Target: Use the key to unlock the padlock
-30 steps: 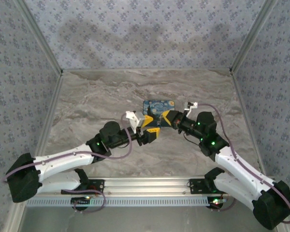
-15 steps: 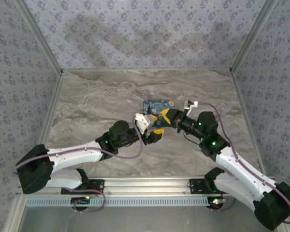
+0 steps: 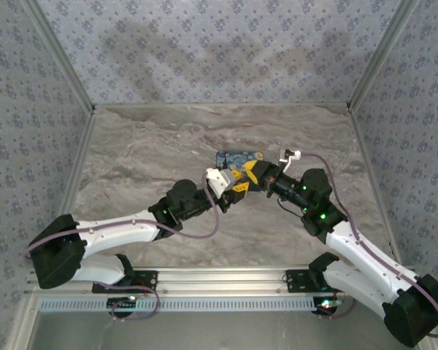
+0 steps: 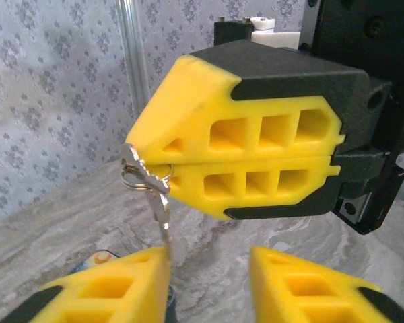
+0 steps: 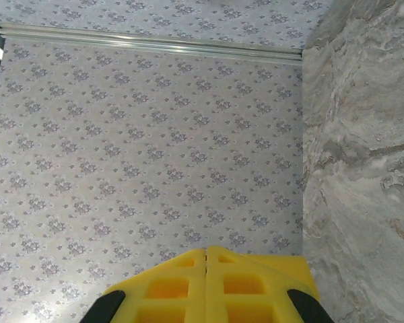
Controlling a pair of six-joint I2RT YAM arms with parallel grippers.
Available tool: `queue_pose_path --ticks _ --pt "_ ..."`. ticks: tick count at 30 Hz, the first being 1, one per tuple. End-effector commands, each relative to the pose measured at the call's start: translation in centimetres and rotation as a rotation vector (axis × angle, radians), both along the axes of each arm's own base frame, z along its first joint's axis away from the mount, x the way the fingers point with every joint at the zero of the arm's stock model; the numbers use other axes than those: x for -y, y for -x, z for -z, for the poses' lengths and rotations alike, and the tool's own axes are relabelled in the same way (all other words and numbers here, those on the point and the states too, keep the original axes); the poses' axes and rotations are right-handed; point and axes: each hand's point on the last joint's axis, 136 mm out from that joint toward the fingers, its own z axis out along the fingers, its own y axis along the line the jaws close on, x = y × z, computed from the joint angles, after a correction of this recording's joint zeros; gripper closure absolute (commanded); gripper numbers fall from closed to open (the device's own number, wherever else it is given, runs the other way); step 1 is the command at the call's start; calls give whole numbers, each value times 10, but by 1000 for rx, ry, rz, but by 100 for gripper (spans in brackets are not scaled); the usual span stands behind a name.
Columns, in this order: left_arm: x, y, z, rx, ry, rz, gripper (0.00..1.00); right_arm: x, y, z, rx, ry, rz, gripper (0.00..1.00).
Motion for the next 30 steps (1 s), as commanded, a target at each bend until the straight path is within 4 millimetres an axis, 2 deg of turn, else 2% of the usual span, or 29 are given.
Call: queue_pose_path --ticks 1,4,7,12,16,20,26,28,30 --pt "1 -2 -25 38 56 -11 67 1 6 -13 36 -38 -14 100" --pt "0 -3 -28 40 70 -22 67 1 6 -12 33 -39 -16 100" --pt "-2 -4 -32 44 76 -32 74 1 6 -9 29 -36 -15 100" --pt "-7 -7 -32 32 83 -52 77 1 6 -8 26 -39 -16 100" --pt "-10 -10 -33 28 82 -62 83 1 7 -9 28 -40 -21 100" --pt "-9 -10 -31 27 70 -60 100 0 7 -9 28 -46 -28 100" --pt "-18 -17 -30 63 -1 -115 100 4 8 -4 22 -26 -45 99" --pt "-21 -18 -28 96 -75 -131 100 9 8 3 15 5 -51 90" --pt "-26 -19 -27 140 -161 -140 100 18 7 16 2 82 -50 73"
